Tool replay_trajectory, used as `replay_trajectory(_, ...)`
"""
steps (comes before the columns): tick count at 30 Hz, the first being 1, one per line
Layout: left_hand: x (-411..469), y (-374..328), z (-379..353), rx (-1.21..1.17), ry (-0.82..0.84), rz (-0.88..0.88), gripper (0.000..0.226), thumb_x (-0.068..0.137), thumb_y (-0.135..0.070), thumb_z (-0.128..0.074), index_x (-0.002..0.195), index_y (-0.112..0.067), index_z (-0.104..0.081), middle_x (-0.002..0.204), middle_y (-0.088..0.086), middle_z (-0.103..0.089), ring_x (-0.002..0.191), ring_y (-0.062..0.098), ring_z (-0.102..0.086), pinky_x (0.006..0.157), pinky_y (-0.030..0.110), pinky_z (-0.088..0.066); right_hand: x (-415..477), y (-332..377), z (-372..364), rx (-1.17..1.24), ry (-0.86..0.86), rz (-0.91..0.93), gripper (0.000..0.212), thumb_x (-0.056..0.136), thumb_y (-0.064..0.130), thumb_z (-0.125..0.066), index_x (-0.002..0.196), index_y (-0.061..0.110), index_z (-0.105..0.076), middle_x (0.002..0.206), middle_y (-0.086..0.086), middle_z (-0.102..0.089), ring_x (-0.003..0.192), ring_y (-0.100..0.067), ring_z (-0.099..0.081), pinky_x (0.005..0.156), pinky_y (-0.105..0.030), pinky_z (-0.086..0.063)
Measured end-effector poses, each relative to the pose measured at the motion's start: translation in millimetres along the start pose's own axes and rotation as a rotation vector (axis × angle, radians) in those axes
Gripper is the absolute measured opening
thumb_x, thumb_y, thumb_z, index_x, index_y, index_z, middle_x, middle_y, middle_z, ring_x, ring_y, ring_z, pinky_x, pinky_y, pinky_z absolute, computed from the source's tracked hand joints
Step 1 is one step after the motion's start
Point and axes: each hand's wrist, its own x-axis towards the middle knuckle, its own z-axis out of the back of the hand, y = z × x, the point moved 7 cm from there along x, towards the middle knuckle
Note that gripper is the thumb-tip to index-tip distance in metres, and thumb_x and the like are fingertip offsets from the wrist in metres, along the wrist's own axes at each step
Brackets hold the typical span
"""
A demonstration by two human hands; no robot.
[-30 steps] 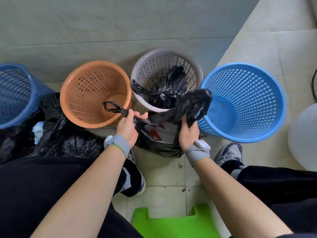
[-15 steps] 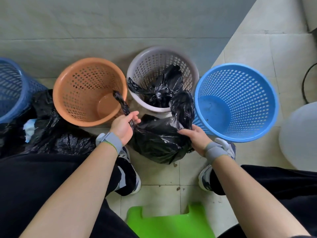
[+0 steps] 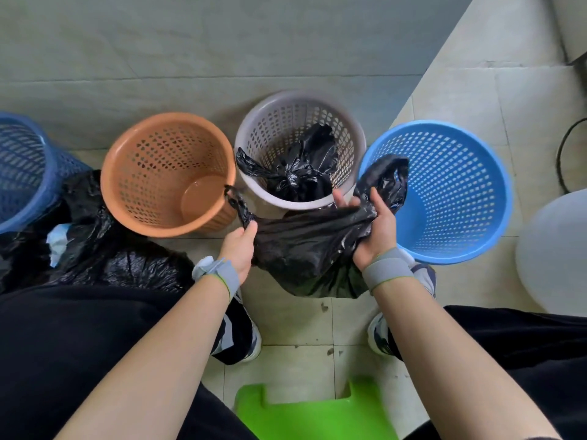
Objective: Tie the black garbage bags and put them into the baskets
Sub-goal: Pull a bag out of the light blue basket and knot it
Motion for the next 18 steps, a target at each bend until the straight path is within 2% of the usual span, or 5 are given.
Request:
replay_trajectory(3, -6, -9, -14, -0.379, 0.111, 0.050, 0.028, 0.105, -0.024, -0.039, 0.101, -0.007, -0.061, 0.106, 0.014, -0.071, 0.099, 0.027, -0.066, 0.097, 0.046, -0.048, 4, -11, 16, -0.080, -0.060, -0.002, 0.044, 0.096, 0.040, -0.053, 0.055, 0.023, -0.047, 0.042, 0.008, -0.030, 0.045, -0.012, -0.046, 0.063, -0.025, -0.054)
replay_trajectory(7, -15, -26, -28, -0.655, 0.226, 0.109, 0.031, 0.106, -0.025, -0.032, 0.087, -0.012, -0.054, 0.071, 0.003, -0.070, 0.078, 0.020, -0.071, 0.089, 0.038, -0.050, 7, -29, 44, -0.525, 0.018, -0.037, 0.034, 0.068, 0.046, -0.079, 0.072, 0.020, -0.058, 0.050, 0.008, -0.048, 0.045, -0.006, -0.044, 0.063, -0.026, -0.040)
replay_trajectory(9, -21, -29, -34, -0.642, 0.239, 0.128, 0.032, 0.104, -0.021, -0.032, 0.077, -0.013, -0.047, 0.051, -0.003, -0.046, 0.048, 0.016, -0.055, 0.084, 0.037, -0.051, 7, -35, 48, -0.797, 0.074, -0.016, 0.032, 0.066, 0.038, -0.081, 0.085, 0.017, -0.065, 0.065, 0.009, -0.066, 0.061, -0.009, -0.061, 0.075, -0.033, -0.049)
replay_trajectory(12, -22, -32, -38, -0.486, 0.288, 0.122, 0.016, 0.093, -0.014, -0.037, 0.079, -0.013, -0.043, 0.052, -0.004, -0.027, 0.042, 0.013, -0.029, 0.067, 0.033, -0.045, 11, -36, 46, -1.211, 0.079, 0.104, 0.023, 0.083, 0.038, -0.074, 0.099, 0.023, -0.070, 0.090, 0.009, -0.075, 0.089, -0.014, -0.069, 0.093, -0.037, -0.052)
replay_trajectory(18, -28, -39, -40, -0.100, 0.505, -0.027, 0.038, 0.072, -0.002, -0.069, 0.106, -0.005, -0.052, 0.070, -0.001, -0.056, 0.056, 0.009, -0.045, 0.068, 0.031, -0.044, 12, -31, 35, -1.365, 0.114, 0.149, 0.015, 0.095, 0.037, -0.063, 0.083, 0.027, -0.063, 0.076, 0.016, -0.067, 0.076, -0.007, -0.062, 0.086, -0.031, -0.050)
